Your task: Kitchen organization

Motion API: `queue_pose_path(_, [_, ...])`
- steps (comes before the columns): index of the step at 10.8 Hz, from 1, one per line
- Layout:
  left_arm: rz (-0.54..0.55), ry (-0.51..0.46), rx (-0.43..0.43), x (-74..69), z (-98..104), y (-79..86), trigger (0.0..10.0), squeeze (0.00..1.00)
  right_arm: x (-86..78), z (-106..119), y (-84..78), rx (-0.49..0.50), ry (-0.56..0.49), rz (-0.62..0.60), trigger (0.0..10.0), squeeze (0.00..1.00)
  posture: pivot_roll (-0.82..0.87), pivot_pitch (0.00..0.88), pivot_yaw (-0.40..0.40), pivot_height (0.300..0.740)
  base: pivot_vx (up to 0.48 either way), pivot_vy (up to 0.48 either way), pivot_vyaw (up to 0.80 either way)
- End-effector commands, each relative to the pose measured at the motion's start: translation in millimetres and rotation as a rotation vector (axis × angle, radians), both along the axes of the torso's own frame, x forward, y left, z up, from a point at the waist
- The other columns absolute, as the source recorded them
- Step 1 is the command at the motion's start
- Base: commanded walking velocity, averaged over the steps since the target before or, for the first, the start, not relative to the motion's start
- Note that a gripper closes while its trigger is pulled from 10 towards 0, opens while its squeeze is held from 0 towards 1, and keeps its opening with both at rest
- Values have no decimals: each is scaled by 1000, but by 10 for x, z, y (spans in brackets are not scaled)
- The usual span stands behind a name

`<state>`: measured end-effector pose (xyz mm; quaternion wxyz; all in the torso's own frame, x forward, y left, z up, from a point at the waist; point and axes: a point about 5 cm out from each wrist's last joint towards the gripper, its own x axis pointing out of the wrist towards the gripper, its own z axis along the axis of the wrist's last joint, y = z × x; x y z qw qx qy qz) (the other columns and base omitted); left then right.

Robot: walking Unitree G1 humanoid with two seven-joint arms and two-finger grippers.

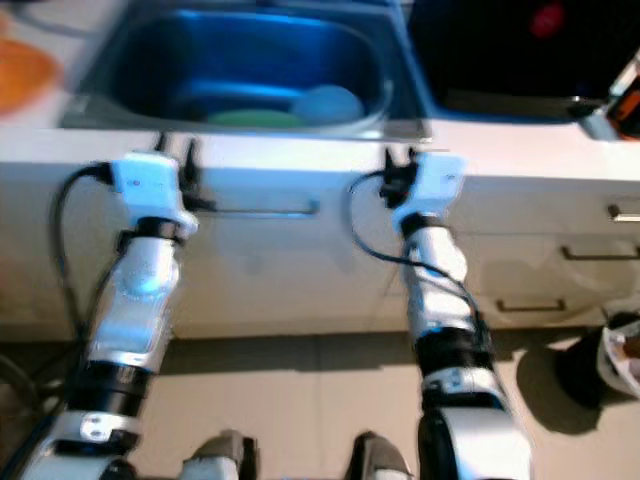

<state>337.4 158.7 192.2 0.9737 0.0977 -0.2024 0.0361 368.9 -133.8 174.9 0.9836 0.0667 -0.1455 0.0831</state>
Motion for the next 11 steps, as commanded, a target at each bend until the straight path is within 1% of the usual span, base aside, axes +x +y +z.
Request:
queue_pose_path(1, [-43,13,-5,6,-23,-105,10000,0,7,-20,-73,-7,17,-20,10000,0,72,143,-51,723,0,450,0])
queue_pose_path(4, [-41,16,-11,4,-23,-103,10000,0,-2,-44,-38,-18,27,-9,10000,0,77,144,-52,723,0,445,0])
queue_pose_path(8, [-39,18,-17,8,-27,-101,10000,0,-5,-61,-43,-24,36,-7,10000,0,76,156,-56,723,0,438,0])
queue_pose_path(11, [-28,20,-20,4,-36,-74,10000,0,-4,-82,-44,-18,48,-8,10000,0,78,160,-57,723,0,349,0])
